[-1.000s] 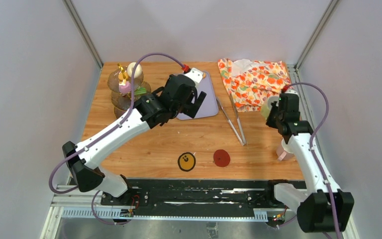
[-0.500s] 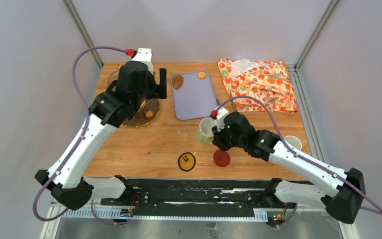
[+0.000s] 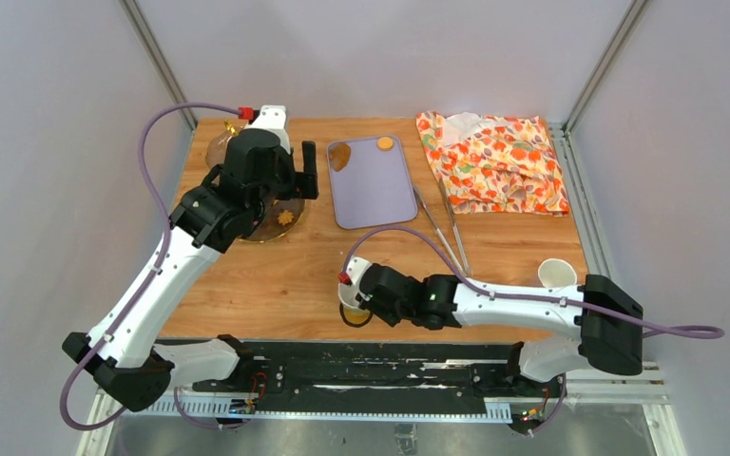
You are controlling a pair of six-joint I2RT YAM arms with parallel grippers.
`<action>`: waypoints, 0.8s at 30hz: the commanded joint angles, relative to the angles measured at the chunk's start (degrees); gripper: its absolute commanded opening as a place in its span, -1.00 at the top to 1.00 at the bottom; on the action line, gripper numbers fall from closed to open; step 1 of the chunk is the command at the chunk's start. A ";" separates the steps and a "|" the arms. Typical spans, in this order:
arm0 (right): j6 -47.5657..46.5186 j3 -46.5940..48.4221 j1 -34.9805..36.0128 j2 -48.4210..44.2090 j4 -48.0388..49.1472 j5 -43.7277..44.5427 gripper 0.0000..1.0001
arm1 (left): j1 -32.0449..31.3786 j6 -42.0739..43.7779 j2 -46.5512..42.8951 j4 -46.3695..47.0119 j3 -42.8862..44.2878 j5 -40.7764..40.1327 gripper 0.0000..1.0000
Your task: Serve the afternoon tea
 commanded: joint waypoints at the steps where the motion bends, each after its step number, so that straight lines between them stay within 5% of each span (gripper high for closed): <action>1: -1.61 2.46 1.89 1.10 6.82 4.14 0.99 | 0.31 -0.20 -1.78 3.56 -1.52 -0.38 -0.96; 24: -0.15 1.71 3.81 2.65 5.18 1.92 0.99 | 0.32 0.68 -1.02 4.03 -2.15 -0.14 -0.96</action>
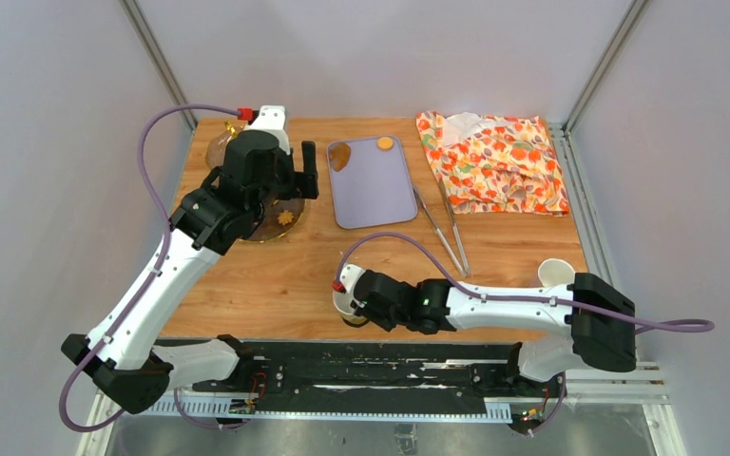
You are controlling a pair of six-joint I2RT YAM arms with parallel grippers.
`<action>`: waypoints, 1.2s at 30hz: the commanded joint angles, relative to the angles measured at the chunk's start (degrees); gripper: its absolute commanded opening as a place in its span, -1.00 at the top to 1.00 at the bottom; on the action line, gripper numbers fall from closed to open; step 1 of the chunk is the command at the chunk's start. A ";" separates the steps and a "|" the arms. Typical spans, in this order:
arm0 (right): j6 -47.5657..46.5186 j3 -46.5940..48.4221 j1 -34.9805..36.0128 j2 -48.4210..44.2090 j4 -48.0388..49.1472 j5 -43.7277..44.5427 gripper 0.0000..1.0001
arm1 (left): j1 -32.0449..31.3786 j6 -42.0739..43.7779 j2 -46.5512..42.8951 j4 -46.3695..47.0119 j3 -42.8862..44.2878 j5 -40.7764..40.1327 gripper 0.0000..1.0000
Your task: Serve the afternoon tea
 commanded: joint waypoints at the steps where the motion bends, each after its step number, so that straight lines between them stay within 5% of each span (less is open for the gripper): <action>1: 1.00 1.40 0.95 -0.51 2.99 1.88 0.99 | 0.27 0.37 -0.10 1.90 -0.13 0.00 -0.96; 7: 1.37 1.05 0.95 -0.53 1.83 2.90 0.94 | 0.27 0.04 0.34 2.67 -0.22 0.24 -0.96; 12: 1.76 1.09 0.95 -0.82 0.95 3.39 0.24 | 0.27 -0.12 1.48 3.22 0.27 1.10 -0.96; 17: 1.66 1.89 0.95 -2.29 -0.15 4.81 -0.11 | 0.27 -0.03 1.86 3.32 0.54 1.30 -0.96; 31: 0.09 8.31 -0.79 -15.82 -19.60 5.04 -0.24 | 0.23 0.58 3.68 5.74 -0.24 0.52 -0.96; 36: 4.66 4.90 -16.66 -28.34 -23.41 5.97 -0.23 | 0.27 0.34 5.20 6.02 0.17 3.45 -0.96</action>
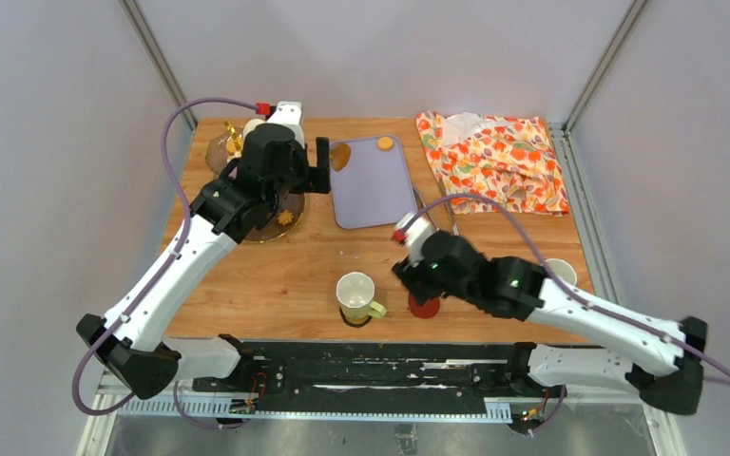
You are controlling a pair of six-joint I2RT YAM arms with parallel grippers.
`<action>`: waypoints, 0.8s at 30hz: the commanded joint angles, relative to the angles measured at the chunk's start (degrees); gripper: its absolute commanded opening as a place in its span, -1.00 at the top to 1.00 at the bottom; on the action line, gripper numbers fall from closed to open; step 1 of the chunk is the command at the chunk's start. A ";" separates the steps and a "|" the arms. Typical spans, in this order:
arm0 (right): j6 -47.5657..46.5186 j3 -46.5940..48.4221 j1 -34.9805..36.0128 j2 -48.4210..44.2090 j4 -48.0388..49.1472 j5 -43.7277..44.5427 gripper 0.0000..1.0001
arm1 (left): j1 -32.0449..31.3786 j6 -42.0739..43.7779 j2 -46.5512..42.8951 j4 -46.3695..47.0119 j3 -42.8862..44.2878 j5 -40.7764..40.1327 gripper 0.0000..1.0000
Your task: Serve the afternoon tea
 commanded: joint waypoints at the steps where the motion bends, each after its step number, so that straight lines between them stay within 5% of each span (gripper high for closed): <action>1: 5.39 -1.96 -15.17 -10.34 -8.06 2.75 -0.23 | 0.27 -0.11 1.04 2.26 0.11 2.24 -0.96; 7: 19.77 -1.25 -37.35 -11.41 -21.28 6.83 -0.25 | 0.27 0.00 1.39 2.75 0.22 3.45 -0.96; 11: 28.50 -2.71 -46.08 -8.14 -26.37 3.44 -0.14 | 0.27 -0.14 1.58 2.84 0.06 4.45 -0.96; 24: 51.47 -7.78 -47.02 -9.84 -37.45 13.79 -0.14 | 0.27 0.23 1.66 3.74 -1.04 5.48 -0.96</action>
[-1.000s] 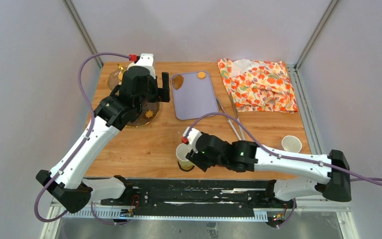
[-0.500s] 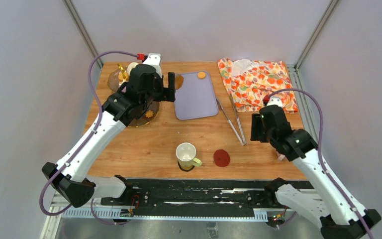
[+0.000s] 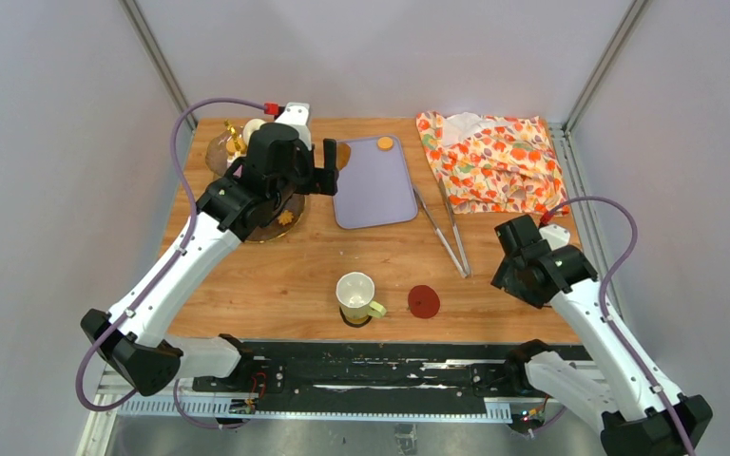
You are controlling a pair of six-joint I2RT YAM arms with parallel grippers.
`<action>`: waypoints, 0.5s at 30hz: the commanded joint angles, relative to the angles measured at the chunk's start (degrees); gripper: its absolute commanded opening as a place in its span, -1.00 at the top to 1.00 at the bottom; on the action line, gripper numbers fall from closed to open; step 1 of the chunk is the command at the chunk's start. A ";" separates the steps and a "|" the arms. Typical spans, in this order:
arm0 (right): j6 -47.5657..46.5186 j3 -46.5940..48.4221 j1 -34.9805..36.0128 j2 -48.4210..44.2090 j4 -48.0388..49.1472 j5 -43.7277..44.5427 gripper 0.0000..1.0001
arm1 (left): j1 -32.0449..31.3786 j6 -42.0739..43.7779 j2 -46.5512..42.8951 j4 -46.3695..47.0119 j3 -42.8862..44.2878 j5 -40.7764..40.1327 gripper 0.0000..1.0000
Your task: Serve the afternoon tea
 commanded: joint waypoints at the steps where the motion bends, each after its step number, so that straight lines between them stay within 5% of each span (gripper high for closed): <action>1: 9.60 -0.90 -0.87 1.94 -7.62 8.23 -0.17 | 0.25 0.14 0.10 1.95 -0.47 0.86 -0.96; 7: 11.28 -1.67 -2.93 4.46 -8.38 12.20 -0.42 | 0.25 0.21 0.08 1.98 -0.81 1.17 -0.96; 15: 4.59 -7.33 -11.06 2.70 1.54 6.53 -0.54 | 0.25 0.49 -0.07 2.04 -1.24 0.86 -0.96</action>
